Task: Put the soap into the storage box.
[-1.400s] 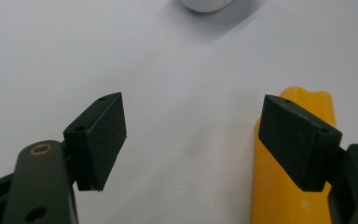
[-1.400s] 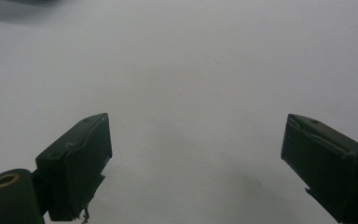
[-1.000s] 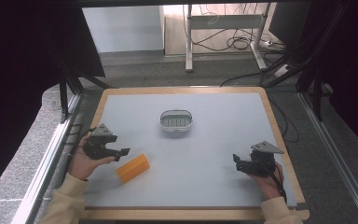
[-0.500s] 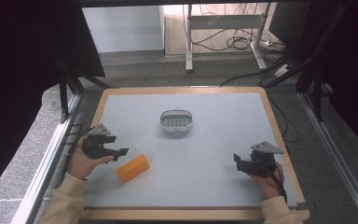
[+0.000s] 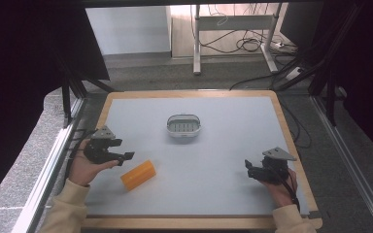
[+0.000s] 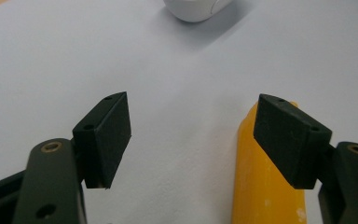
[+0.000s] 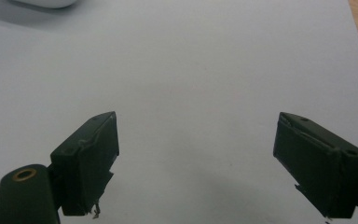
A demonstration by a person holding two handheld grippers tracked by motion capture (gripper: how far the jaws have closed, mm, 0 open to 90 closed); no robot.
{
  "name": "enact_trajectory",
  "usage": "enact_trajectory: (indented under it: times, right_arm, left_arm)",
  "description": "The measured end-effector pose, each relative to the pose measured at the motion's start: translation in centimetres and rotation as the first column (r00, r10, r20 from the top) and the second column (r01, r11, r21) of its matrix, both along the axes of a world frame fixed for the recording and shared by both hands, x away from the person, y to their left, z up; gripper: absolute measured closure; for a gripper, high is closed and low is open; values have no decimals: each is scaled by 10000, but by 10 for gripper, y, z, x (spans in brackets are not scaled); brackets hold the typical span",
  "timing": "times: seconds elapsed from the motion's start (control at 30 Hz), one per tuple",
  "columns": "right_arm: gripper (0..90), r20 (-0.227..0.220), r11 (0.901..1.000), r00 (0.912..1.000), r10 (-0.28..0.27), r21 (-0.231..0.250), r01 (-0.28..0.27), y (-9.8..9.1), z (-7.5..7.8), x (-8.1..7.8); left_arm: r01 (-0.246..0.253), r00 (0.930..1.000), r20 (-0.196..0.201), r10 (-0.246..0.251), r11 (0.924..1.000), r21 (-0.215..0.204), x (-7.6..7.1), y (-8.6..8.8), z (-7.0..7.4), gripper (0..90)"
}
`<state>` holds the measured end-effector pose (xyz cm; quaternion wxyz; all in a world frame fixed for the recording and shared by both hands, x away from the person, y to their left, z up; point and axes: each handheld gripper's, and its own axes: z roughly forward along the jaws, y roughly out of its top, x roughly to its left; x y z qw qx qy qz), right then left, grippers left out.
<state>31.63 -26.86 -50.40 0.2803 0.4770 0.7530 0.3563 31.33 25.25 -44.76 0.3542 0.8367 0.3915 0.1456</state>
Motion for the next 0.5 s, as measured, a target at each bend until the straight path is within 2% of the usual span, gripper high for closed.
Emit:
enact_trajectory:
  times: [0.17, 0.5]
  right_arm:
    - [146, 23, 9998, 9999, 103, 183, -103, 0, 1, -2]
    - [147, 2, 9998, 9999, 154, 86, -154, 0, 1, -2]
  left_arm:
    - [117, 9999, 21, -117, 9999, 61, -3, -5, 5, 278]
    - [456, 9989, 85, -458, 9988, 183, -7, -14, 12, 281]
